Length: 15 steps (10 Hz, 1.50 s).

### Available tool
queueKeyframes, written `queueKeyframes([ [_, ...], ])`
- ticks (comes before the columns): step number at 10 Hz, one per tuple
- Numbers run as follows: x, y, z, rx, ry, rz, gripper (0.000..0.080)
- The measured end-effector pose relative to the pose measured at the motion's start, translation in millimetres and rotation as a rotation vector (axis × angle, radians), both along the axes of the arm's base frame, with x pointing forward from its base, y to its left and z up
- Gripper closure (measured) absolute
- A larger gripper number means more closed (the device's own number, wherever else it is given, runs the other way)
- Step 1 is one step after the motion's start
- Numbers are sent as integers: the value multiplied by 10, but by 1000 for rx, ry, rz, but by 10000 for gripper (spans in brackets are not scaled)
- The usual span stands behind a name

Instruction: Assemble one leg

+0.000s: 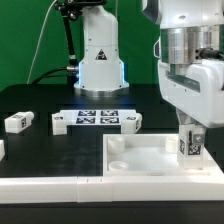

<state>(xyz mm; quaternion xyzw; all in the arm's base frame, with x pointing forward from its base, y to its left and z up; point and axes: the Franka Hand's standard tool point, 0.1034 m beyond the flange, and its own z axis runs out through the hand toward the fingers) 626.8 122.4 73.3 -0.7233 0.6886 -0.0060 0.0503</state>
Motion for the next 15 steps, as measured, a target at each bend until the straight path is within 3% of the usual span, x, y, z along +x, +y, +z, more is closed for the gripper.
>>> queueKeyframes([
  [2,-2,5,-3,4,2,-22,508],
  [3,-3,5,-4,0,-1,27,300],
  [4,-4,1,-8,-1,-1,46,300],
  [5,2,-14,-8,-7,-4,114,178],
  [15,1,-9,-1,-83,-62,1140,151],
])
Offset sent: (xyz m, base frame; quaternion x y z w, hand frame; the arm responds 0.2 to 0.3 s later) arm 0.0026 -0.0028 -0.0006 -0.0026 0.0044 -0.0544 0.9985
